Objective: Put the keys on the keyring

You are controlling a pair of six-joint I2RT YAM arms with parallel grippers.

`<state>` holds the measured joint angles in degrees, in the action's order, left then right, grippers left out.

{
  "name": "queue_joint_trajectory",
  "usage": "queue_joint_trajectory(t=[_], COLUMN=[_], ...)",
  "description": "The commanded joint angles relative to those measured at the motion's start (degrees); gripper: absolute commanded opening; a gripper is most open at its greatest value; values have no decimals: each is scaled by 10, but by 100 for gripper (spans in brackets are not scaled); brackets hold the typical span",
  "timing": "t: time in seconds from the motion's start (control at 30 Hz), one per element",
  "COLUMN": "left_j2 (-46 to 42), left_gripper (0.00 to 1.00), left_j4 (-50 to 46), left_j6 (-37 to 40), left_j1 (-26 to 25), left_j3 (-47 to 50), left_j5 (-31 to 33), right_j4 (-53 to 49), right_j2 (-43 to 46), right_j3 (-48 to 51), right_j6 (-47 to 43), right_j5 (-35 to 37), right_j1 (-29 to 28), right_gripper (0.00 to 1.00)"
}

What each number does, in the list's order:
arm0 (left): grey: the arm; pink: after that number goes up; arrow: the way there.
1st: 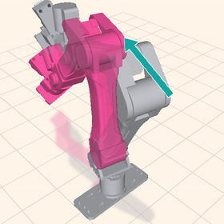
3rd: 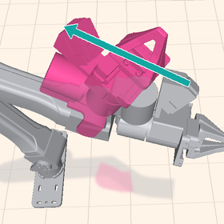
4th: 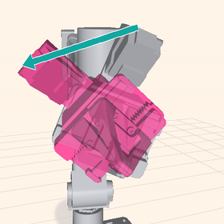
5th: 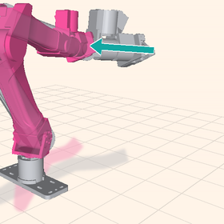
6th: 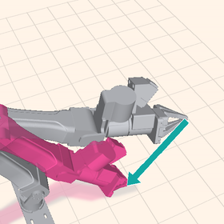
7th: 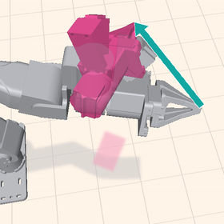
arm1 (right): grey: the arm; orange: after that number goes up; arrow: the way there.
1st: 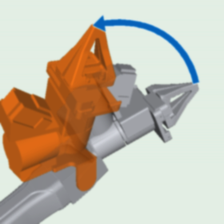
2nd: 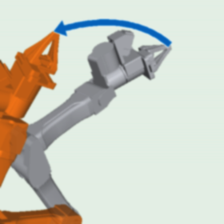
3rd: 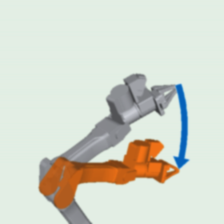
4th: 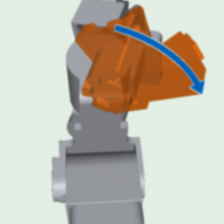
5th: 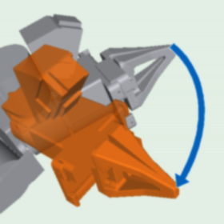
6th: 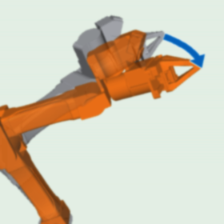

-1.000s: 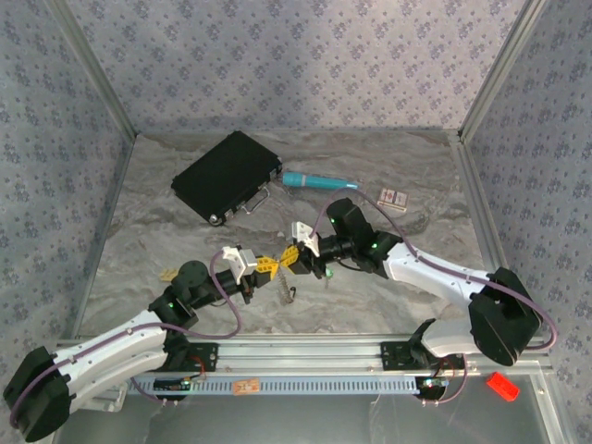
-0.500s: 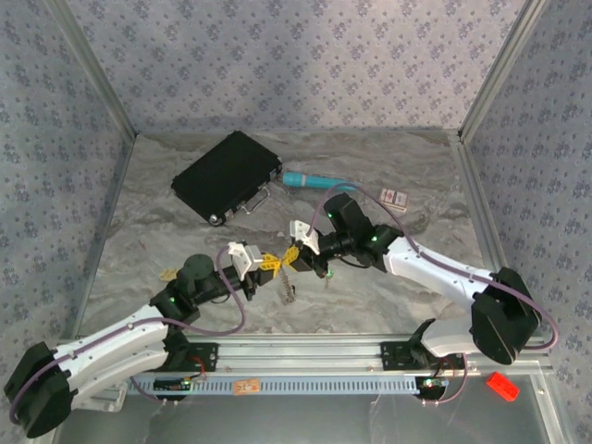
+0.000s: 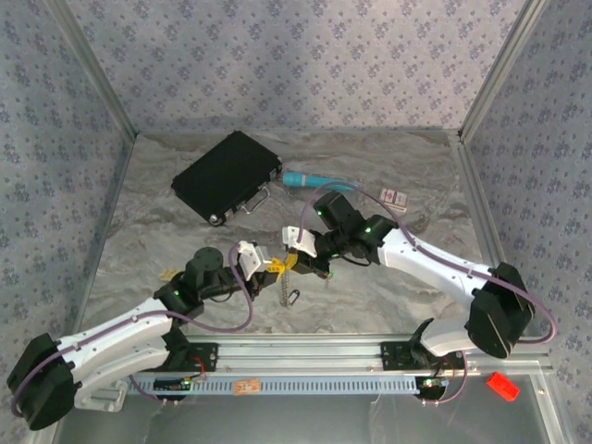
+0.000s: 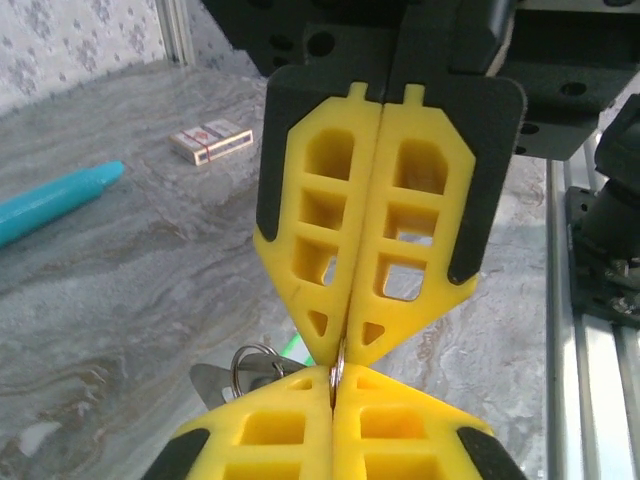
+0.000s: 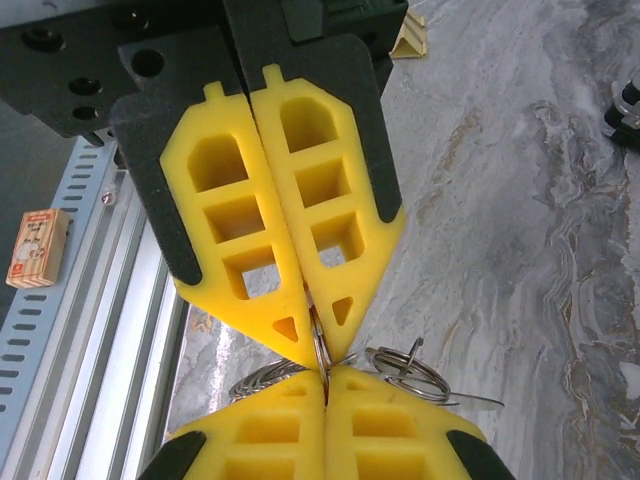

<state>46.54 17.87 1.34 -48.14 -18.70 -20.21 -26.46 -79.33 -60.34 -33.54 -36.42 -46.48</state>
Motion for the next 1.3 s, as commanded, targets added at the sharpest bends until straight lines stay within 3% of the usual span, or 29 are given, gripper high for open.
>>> queue_joint_trajectory(t=[0.0, 0.1, 0.17, 0.3, 0.47, 0.63, 0.77, 1.0, 1.27], left_j2=[1, -8, -17, -18, -8, -8, -5, 9, 9], left_gripper=[0, 0, 0, 0, 0, 0, 0, 0, 0], left_j4=[-18, -18, -9, 11, 14, 14, 5, -14, -17], left_j6=[16, 20, 22, 28, 35, 40, 45, 47, 42], left_j1=[-2, -3, -2, -3, -2, -2, -2, -2, -3], left_j3=[-20, -19, -14, -11, -16, -18, -24, -37, -33], left_j5=[-7, 3, 15, 31, 31, 32, 39, 48, 57], right_j4=[-16, 12, 61, 195, 280, 206, 67, -95, -100], right_j2=[-1, 11, 33, 104, 190, 240, 242, 163, 32], right_j3=[-32, -12, 20, 104, 185, 197, 182, 158, 127], right_j6=[-18, 7, 50, 153, 270, 422, 569, 634, 646], right_j5=[-27, -19, -6, 48, 239, 426, 505, 404, 346], right_j1=[-12, -3, 14, 40, 41, 60, 77, 77, 34], right_gripper=[0, 0, 21, 34, 38, 35, 33, 32, 40])
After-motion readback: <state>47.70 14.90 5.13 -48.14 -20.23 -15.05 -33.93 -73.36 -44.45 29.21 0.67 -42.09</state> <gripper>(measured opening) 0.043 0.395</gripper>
